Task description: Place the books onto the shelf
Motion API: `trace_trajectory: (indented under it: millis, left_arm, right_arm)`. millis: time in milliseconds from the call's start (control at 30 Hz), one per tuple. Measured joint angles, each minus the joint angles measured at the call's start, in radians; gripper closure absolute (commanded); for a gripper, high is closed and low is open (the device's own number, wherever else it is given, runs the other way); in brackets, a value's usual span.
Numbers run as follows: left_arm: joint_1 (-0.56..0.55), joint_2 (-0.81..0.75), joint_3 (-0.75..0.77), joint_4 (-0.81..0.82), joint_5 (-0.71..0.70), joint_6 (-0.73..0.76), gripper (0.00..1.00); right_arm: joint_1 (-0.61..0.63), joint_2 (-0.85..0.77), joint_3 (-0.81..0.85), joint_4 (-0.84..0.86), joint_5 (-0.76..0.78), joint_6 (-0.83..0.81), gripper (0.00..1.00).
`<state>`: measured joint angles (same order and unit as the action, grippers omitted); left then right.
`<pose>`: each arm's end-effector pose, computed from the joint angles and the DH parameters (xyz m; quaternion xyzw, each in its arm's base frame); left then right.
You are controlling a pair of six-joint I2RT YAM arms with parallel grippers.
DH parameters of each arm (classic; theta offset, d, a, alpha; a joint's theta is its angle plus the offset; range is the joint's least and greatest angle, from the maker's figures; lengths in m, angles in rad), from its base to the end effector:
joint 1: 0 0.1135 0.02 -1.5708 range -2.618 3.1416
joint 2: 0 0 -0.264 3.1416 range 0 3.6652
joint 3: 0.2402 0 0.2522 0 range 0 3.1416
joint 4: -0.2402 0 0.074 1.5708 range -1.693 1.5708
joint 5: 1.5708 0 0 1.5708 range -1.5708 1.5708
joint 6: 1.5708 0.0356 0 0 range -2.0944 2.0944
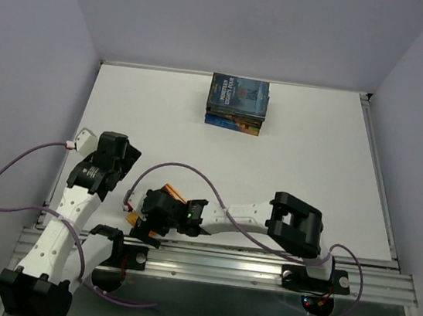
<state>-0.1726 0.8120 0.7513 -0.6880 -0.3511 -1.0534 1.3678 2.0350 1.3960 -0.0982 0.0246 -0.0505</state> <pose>0.1649 -0.0163 0.2770 -0.4479 0.7867 -0.0954 0.4139 0.0919 0.4423 0.1780 -0.5916 0.6971 0.2389 0.3270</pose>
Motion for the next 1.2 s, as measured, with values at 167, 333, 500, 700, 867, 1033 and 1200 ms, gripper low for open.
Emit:
trace_trajectory:
  millis: [167, 333, 500, 700, 867, 1033, 1200]
  left_arm:
    - [0.0, -0.057, 0.001, -0.042, -0.001, 0.0, 0.01]
    - [0.0, -0.081, 0.003, -0.065, -0.001, 0.0, 0.01]
    - [0.001, -0.082, 0.003, -0.067, 0.0, 0.0, 0.01]
    - [0.001, -0.081, 0.003, -0.055, 0.013, 0.005, 0.01]
    - [0.005, -0.04, 0.001, 0.037, 0.124, 0.08, 0.01]
    - [0.004, 0.054, -0.001, 0.186, 0.309, 0.188, 0.01]
    - [-0.055, 0.157, -0.016, 0.301, 0.42, 0.243, 0.01]
  right_arm:
    - [0.035, 0.051, 0.048, 0.002, 0.065, 0.006, 0.0]
    - [0.053, 0.077, 0.065, 0.013, 0.174, 0.014, 0.0]
    - [0.059, 0.076, 0.024, 0.046, 0.311, 0.061, 0.0]
    - [0.022, 0.003, -0.085, 0.06, 0.389, 0.171, 0.0]
    - [-0.066, -0.127, -0.254, 0.043, 0.421, 0.2, 0.0]
    - [-0.157, -0.269, -0.417, 0.046, 0.36, 0.175, 0.0]
    - [-0.269, -0.48, -0.539, 0.011, 0.239, 0.214, 0.0]
